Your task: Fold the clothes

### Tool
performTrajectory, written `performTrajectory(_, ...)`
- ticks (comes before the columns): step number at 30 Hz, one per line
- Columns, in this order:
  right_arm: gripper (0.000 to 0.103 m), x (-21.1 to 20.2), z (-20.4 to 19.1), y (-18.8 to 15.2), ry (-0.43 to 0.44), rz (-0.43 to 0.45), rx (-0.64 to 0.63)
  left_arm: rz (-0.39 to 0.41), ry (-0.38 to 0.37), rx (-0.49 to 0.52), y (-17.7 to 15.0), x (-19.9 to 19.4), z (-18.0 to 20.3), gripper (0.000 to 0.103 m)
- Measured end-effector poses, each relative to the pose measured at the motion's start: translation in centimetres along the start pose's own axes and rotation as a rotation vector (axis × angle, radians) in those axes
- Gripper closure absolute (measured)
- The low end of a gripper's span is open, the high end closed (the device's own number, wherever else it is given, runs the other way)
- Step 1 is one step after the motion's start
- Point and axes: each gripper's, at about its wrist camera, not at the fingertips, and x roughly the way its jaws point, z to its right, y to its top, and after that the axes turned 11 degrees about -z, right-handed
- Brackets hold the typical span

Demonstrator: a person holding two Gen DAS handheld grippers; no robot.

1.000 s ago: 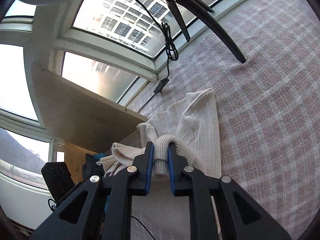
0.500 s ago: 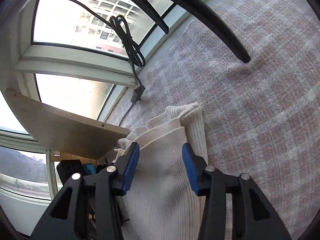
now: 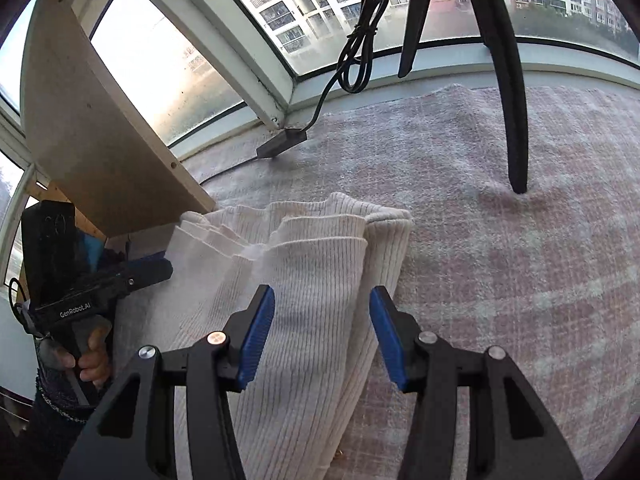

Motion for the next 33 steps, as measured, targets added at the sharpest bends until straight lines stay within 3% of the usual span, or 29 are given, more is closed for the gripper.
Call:
performTrajectory(1,0.056,0.2,-0.1,0.1,-0.019,-0.004,-0.004,0.005,0.004,0.001,0.0,0.3,0.1,0.086)
performTrajectory(2,0.065,0.4,-0.2,0.1,-0.024,-0.011,-0.005,0.010,0.007,0.002,0.0,0.7,0.1,0.091)
performTrajectory(6,0.087,0.2,-0.1,-0.1,0.028,-0.004,0.009,0.052,-0.006,0.021,-0.9,0.5,0.3,0.097)
performTrajectory(11,0.089,-2.6,-0.1,-0.5,0.068,0.081,0.034,0.150,0.037,0.024,-1.3,-2.6,0.4,0.097)
performTrajectory(13,0.089,-2.4,0.2,-0.2,0.052,0.087,0.048,0.144,0.062,0.034,-0.9,-1.8,0.2,0.097)
performTrajectory(16,0.089,-0.1,0.4,0.4,-0.033,0.022,0.061,0.062,0.088,0.032,-0.4,1.4,-0.2,0.096)
performTrajectory(19,0.086,0.0,-0.6,0.4,-0.113,0.025,0.017,0.089,0.122,0.028,-0.6,1.2,0.1,0.086)
performTrajectory(21,0.076,-0.6,-0.8,0.3,-0.139,0.027,0.016,0.109,0.138,-0.018,-0.7,0.3,-0.2,0.079)
performTrajectory(23,0.058,-1.5,-0.7,0.3,-0.165,0.046,0.031,0.136,0.150,-0.047,-0.7,-0.9,-0.3,0.075)
performTrajectory(25,0.044,-2.0,-0.4,0.4,-0.165,0.054,0.029,0.123,0.156,-0.050,-0.1,-1.1,-0.5,0.055)
performTrajectory(30,0.041,-0.9,0.3,2.1,-0.159,-0.007,0.020,0.044,0.182,-0.054,1.9,0.3,-1.2,0.054)
performTrajectory(33,0.041,0.6,1.0,3.3,-0.133,-0.049,0.009,-0.004,0.155,-0.062,3.0,1.7,-1.7,0.052)
